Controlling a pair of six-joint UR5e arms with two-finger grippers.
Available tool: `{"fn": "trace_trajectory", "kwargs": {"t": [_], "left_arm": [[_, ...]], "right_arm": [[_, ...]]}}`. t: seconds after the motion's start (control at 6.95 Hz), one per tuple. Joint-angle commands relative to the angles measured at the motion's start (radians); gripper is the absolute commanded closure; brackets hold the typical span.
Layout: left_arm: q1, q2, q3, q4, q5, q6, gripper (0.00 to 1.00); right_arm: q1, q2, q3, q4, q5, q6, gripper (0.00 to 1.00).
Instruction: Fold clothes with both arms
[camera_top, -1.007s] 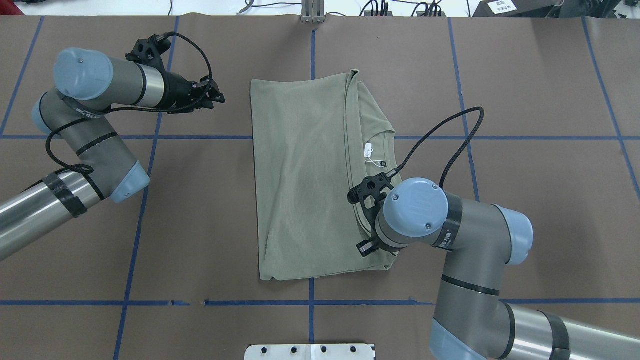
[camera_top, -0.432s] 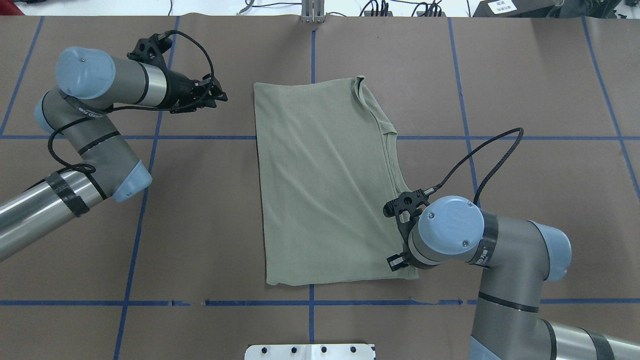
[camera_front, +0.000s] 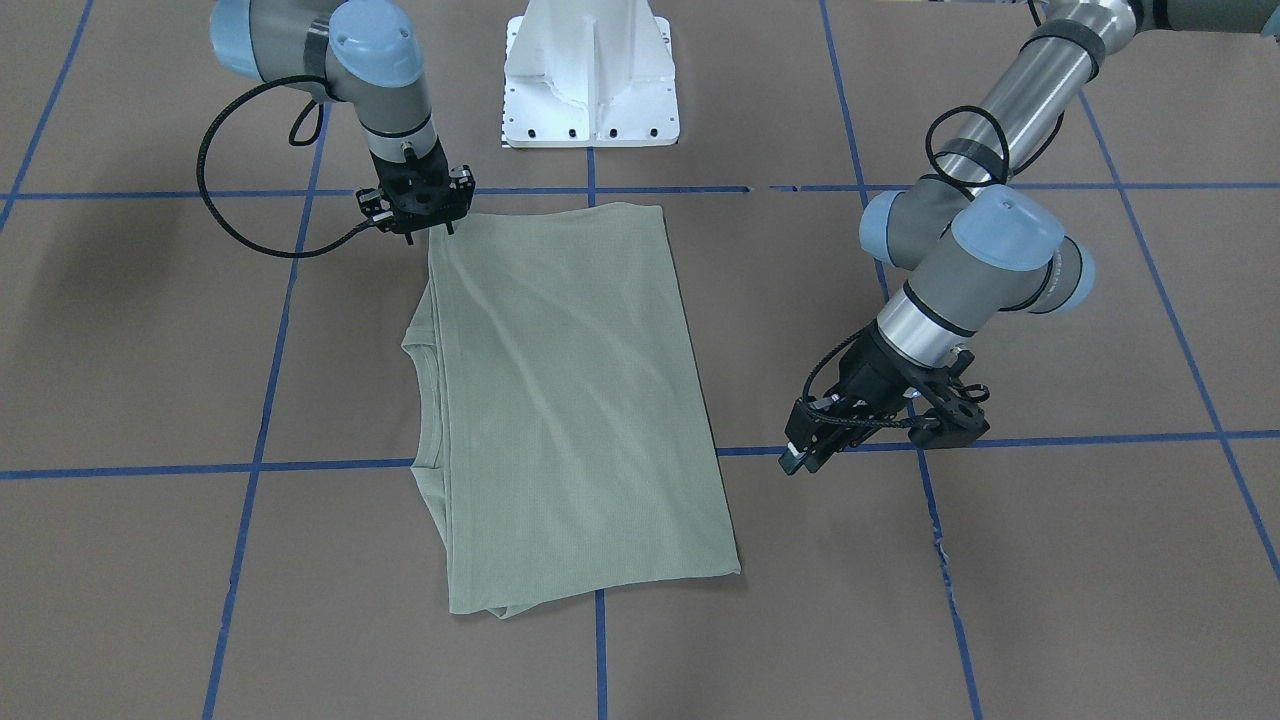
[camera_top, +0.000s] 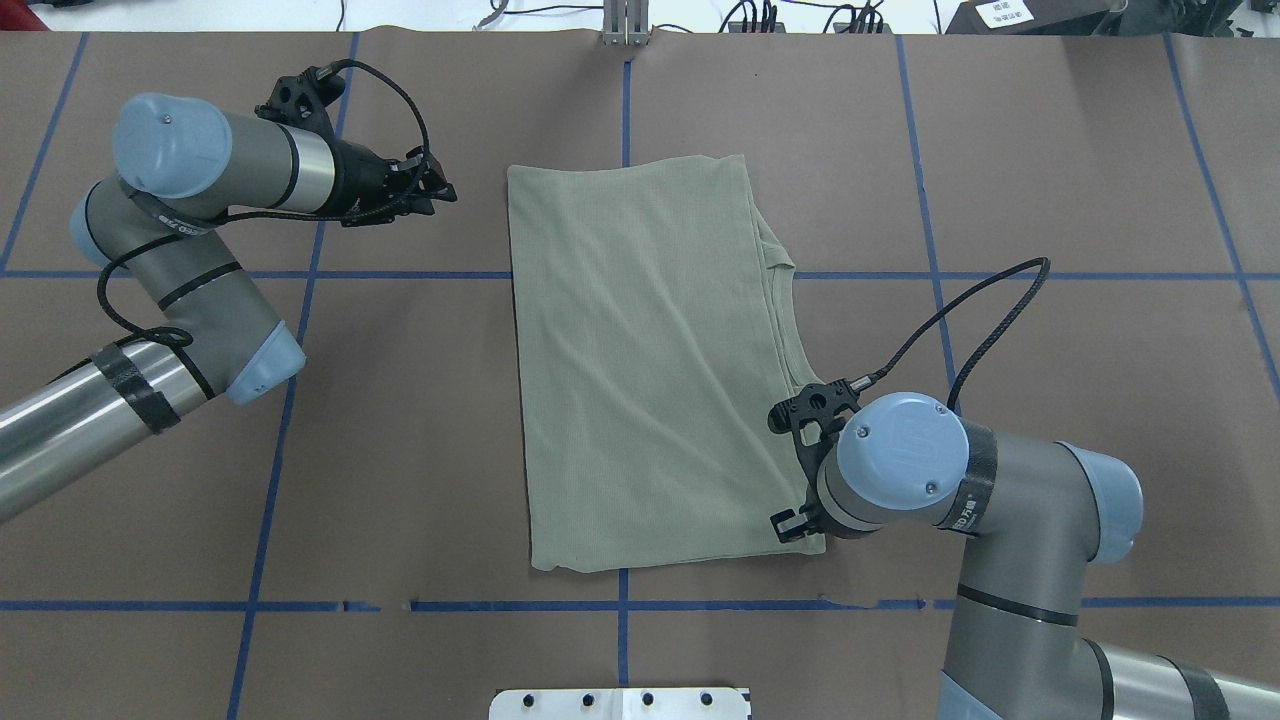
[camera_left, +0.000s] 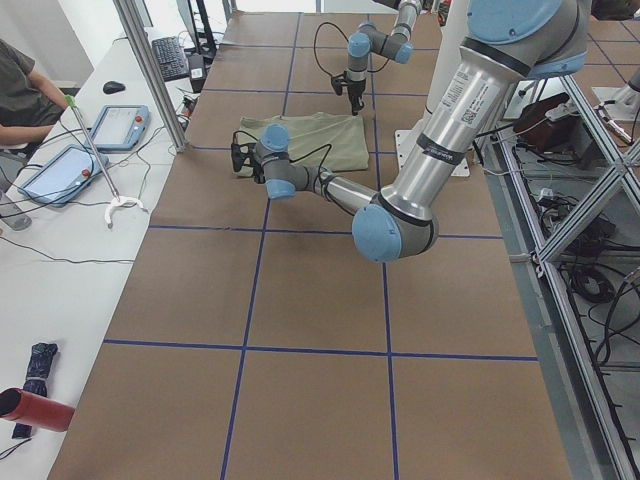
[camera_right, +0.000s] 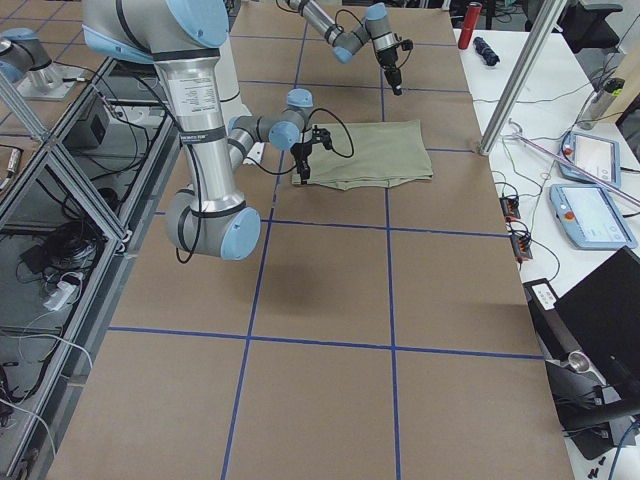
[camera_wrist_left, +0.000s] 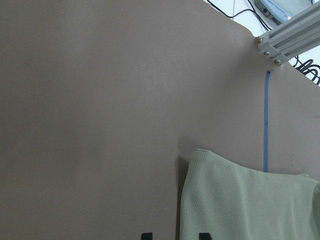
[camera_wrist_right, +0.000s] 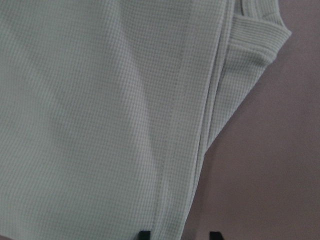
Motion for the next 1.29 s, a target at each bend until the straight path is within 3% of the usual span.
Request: {"fn": "trace_trajectory", "kwargs": {"t": [0.0,0.29,0.43,0.72,1.15], "left_arm": [[0.0,-0.002,-0.001,0.002,0.0,-0.002,0.58],[0.0,0.0,-0.001,0.002,0.002,-0.002,0.58],[0.0,0.0,-0.001,0.002,0.002,-0.002,0.58],[0.0,0.0,-0.009,0.002,0.003,-0.002,0.58],[-0.001,0.0,-0.012,0.003,0.003,-0.002,0.58]], "right_arm": [[0.011,0.045,0.007,0.004,-0.028,0.247,0.0],[0.008,0.014,-0.004,0.158,-0.048,0.735,0.0],[-0.033,-0.022,-0.004,0.184,-0.121,0.913,0.01],[-0.101,-0.033,-0.004,0.184,-0.174,1.068,0.01],[-0.139,-0.022,-0.017,0.182,-0.213,1.102,0.09]]}}
